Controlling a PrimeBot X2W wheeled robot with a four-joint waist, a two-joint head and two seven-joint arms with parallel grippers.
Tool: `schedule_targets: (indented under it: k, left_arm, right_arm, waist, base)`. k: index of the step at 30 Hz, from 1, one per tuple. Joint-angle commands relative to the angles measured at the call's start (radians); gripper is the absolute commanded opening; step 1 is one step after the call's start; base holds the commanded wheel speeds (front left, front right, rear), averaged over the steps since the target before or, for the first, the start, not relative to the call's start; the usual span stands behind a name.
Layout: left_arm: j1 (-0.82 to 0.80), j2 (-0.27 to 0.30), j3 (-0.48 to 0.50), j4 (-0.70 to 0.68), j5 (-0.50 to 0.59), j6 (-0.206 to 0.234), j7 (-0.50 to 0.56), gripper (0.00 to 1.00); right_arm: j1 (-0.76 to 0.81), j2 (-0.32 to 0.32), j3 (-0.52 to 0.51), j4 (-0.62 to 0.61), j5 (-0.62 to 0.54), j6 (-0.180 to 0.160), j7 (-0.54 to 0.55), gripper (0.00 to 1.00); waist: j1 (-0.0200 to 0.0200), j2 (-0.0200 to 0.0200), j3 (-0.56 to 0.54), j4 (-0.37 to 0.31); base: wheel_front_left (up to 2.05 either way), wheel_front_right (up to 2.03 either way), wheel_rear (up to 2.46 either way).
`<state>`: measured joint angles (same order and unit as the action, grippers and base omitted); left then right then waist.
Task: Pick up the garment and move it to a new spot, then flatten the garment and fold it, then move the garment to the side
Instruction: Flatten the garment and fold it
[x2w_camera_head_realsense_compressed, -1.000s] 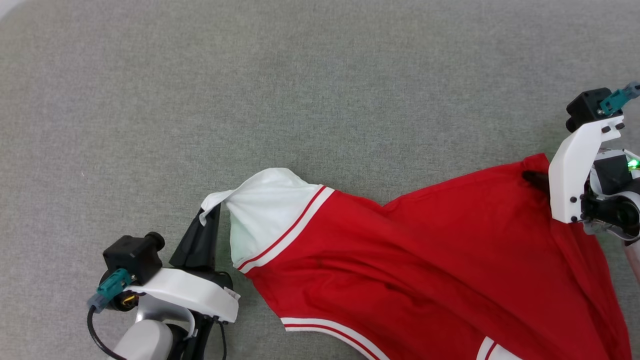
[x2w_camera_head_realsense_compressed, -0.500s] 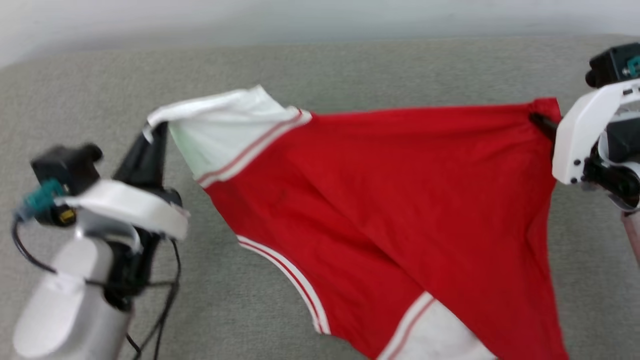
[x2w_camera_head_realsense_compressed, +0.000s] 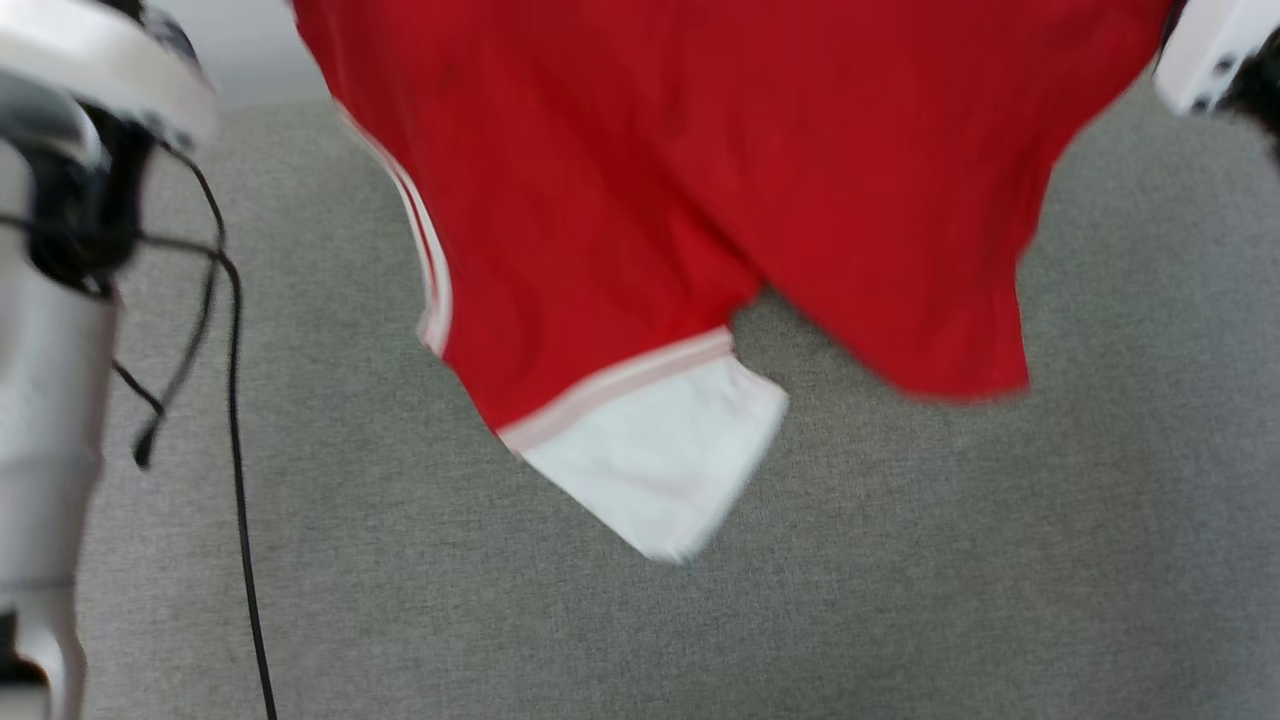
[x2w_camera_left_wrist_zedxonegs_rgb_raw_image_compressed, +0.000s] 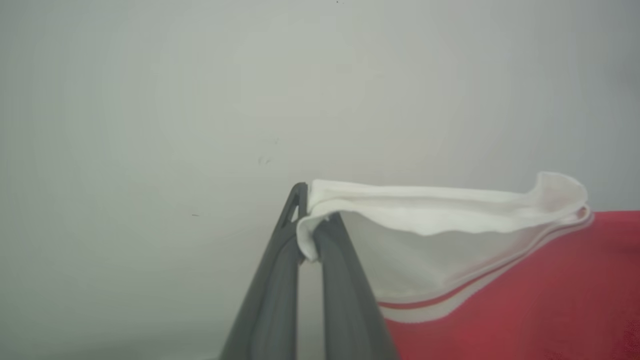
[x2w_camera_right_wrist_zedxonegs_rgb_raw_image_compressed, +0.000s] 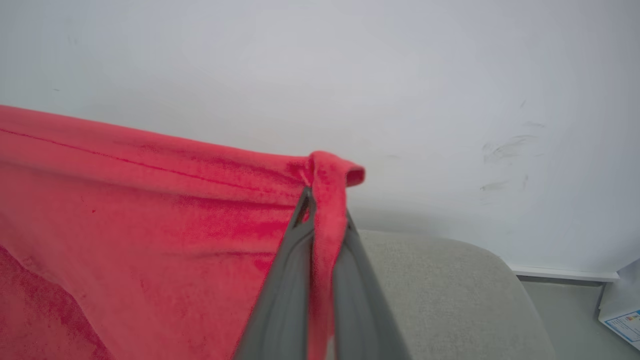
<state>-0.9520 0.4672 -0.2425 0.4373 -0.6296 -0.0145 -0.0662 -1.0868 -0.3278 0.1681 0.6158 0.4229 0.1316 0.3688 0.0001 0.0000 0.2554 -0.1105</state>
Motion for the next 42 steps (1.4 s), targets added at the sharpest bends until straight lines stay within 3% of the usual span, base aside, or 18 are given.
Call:
schedule_targets:
  k: [1, 13, 21, 31, 37, 42]
  left_arm:
    - [-0.09, 0.018, 0.009, 0.043, 0.017, -0.003, -0.014, 0.0]
    - [-0.532, 0.054, 0.016, 0.224, 0.077, -0.021, -0.069, 0.0]
    - [-0.646, 0.049, 0.013, 0.339, 0.07, -0.044, -0.098, 0.0]
    - [-0.536, -0.003, 0.012, 0.443, 0.006, -0.097, -0.172, 0.0]
    - [-0.307, -0.017, 0.031, 0.413, -0.047, -0.112, -0.195, 0.0]
    - [-0.064, -0.018, 0.064, 0.309, -0.067, -0.113, -0.201, 0.0]
  right_arm:
    - [-0.065, 0.005, -0.022, 0.02, -0.026, -0.002, -0.027, 0.0]
    - [-0.379, 0.001, -0.082, 0.082, -0.13, -0.002, -0.156, 0.0]
    - [-0.49, 0.017, -0.052, 0.177, -0.127, -0.003, -0.221, 0.0]
    - [-0.451, 0.035, 0.052, 0.297, -0.043, -0.002, -0.281, 0.0]
    - [-0.26, 0.014, 0.157, 0.285, 0.041, -0.002, -0.329, 0.0]
    - [-0.07, -0.023, 0.21, 0.25, 0.105, -0.002, -0.369, 0.0]
  waist:
    - [-0.0001, 0.0, 0.039, -0.006]
    - [-0.0001, 0.0, 0.2, 0.02]
    - [-0.0001, 0.0, 0.318, 0.034]
    - [-0.0001, 0.0, 0.39, 0.067]
    - [-0.0001, 0.0, 0.321, 0.078]
    - [-0.0001, 0.0, 0.254, 0.09]
  base:
    - [0.0, 0.0, 0.0]
    - [0.0, 0.0, 0.0]
    - [0.0, 0.0, 0.0]
    - [0.0, 0.0, 0.0]
    - [0.0, 0.0, 0.0]
    - [0.0, 0.0, 0.0]
